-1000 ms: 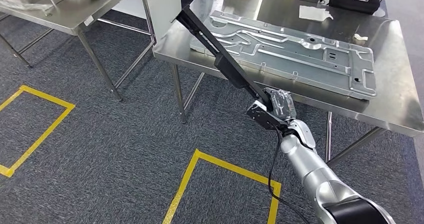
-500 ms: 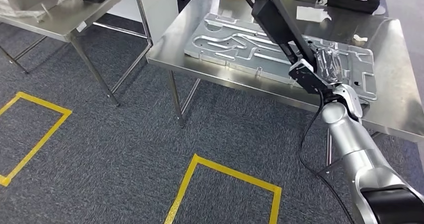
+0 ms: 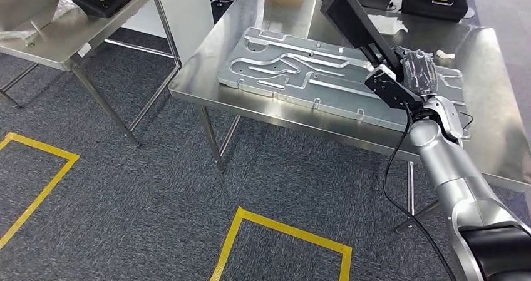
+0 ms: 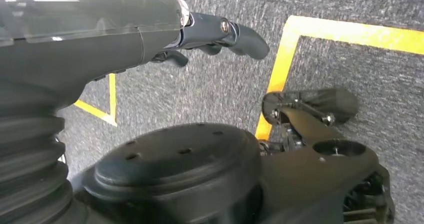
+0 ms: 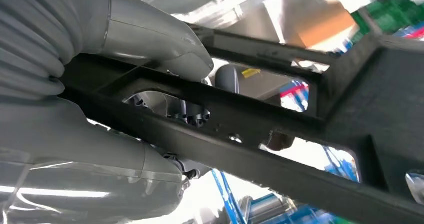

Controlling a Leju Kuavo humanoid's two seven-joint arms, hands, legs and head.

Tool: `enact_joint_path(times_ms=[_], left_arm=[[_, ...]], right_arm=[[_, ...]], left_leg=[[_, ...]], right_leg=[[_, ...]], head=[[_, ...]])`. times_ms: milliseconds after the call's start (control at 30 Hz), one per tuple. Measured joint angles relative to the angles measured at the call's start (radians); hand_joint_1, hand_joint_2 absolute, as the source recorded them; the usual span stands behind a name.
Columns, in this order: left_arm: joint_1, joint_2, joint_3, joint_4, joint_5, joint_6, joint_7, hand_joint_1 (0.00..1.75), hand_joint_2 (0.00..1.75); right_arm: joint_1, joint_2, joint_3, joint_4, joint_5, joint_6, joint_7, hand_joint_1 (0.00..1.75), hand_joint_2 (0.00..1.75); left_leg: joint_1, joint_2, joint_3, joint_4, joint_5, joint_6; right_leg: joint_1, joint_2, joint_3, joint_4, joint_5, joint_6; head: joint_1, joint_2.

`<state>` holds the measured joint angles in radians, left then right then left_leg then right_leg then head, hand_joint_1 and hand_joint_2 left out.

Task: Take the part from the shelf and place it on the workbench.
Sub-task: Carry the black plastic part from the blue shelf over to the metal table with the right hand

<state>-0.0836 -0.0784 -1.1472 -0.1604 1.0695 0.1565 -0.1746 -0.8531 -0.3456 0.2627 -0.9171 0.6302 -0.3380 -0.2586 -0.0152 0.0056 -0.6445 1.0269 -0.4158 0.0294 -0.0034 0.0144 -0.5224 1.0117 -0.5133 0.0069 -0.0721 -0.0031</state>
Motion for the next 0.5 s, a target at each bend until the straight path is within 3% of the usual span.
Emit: enact_joint_path(times_ms=[100, 167, 233, 300, 333, 367, 400, 467, 500], left_arm=[[0.0, 0.0, 0.002, 0.0, 0.004, -0.004, 0.002, 0.0, 1.75], [0.0, 0.0, 0.005, 0.0, 0.011, -0.001, 0.008, 0.0, 1.75], [0.0, 0.0, 0.01, 0.001, 0.02, 0.007, 0.013, 0.0, 1.75], [0.003, 0.0, 0.015, 0.001, 0.027, 0.014, 0.016, 0.0, 1.75], [0.005, 0.0, 0.017, 0.001, 0.03, 0.016, 0.016, 0.0, 1.75], [0.007, 0.001, 0.018, 0.001, 0.031, 0.016, 0.016, 0.0, 1.75], [0.009, 0.001, 0.019, 0.001, 0.032, 0.017, 0.016, 0.0, 1.75], [0.012, 0.001, 0.021, 0.001, 0.033, 0.017, 0.016, 0.0, 1.75], [0.012, 0.001, 0.022, 0.002, 0.035, 0.018, 0.015, 0.0, 1.75]], right_arm=[[0.004, 0.001, 0.016, 0.012, 0.02, -0.013, 0.007, 1.75, 1.75], [0.003, 0.003, 0.027, 0.022, 0.026, -0.016, 0.005, 1.75, 1.75], [0.001, 0.008, 0.036, 0.039, 0.027, -0.015, 0.0, 1.75, 1.75], [0.0, 0.015, 0.045, 0.063, 0.029, -0.012, -0.006, 1.75, 1.75], [-0.001, 0.017, 0.05, 0.074, 0.03, -0.011, -0.009, 1.75, 1.75], [-0.003, 0.02, 0.054, 0.084, 0.03, -0.01, -0.011, 1.75, 1.75], [-0.004, 0.023, 0.058, 0.095, 0.03, -0.009, -0.014, 1.75, 1.75], [-0.01, 0.029, 0.065, 0.12, 0.028, -0.006, -0.021, 1.75, 1.75], [-0.013, 0.032, 0.068, 0.129, 0.027, -0.005, -0.025, 1.75, 1.75]], left_leg=[[0.005, -0.002, 0.045, -0.031, -0.005, 0.012], [0.011, -0.004, 0.083, -0.047, -0.012, 0.016], [0.015, -0.006, 0.114, -0.056, -0.032, 0.016], [0.019, -0.011, 0.152, -0.059, -0.061, 0.011], [0.021, -0.014, 0.172, -0.059, -0.077, 0.007], [0.023, -0.017, 0.194, -0.059, -0.095, 0.002], [0.023, -0.019, 0.214, -0.057, -0.114, -0.004], [0.023, -0.022, 0.237, -0.052, -0.149, -0.019], [0.024, -0.021, 0.244, -0.05, -0.161, -0.027]], right_leg=[[-0.002, -0.001, 0.001, 0.035, 0.012, 0.016], [-0.005, -0.004, -0.059, 0.13, 0.012, 0.025], [-0.01, -0.005, -0.148, 0.229, -0.031, 0.034], [-0.018, -0.007, -0.208, 0.243, -0.086, 0.044], [-0.022, -0.01, -0.22, 0.21, -0.084, 0.048], [-0.027, -0.013, -0.224, 0.16, -0.048, 0.05], [-0.029, -0.018, -0.226, 0.097, 0.033, 0.051], [-0.023, -0.024, -0.225, 0.019, 0.177, 0.04], [-0.019, -0.024, -0.227, 0.006, 0.214, 0.03]], head=[[0.0, 0.0], [0.001, 0.0], [0.001, 0.0], [0.001, 0.0], [0.001, 0.0], [0.002, 0.0], [0.001, 0.0], [0.0, 0.0], [0.001, 0.0]])
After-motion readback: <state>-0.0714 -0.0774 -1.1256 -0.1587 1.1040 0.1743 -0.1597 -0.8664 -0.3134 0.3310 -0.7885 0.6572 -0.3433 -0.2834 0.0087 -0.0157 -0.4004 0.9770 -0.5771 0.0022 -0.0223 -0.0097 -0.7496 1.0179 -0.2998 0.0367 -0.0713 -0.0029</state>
